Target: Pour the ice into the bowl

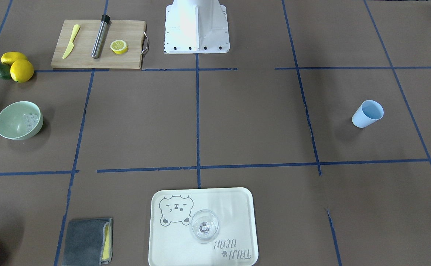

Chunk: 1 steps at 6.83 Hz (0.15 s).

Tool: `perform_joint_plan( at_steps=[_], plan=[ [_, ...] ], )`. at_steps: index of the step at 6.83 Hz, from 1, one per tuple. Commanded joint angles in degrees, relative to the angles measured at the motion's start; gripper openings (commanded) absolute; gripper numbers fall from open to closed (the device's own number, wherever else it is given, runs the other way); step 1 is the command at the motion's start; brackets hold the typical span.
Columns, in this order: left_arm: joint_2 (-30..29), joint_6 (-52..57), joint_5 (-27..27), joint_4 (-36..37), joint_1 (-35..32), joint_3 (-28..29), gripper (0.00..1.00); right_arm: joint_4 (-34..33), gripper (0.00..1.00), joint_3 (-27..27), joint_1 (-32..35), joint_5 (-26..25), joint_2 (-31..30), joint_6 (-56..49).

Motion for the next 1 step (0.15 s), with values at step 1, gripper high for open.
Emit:
perform_joint_plan(
  at_steps=[1],
  plan=[
    [0.0, 0.0, 0.0, 0.0, 0.0, -0.09, 1.0, 0.0, 1.0, 0.0, 0.04, 0.0, 0.01, 0.0]
  ],
)
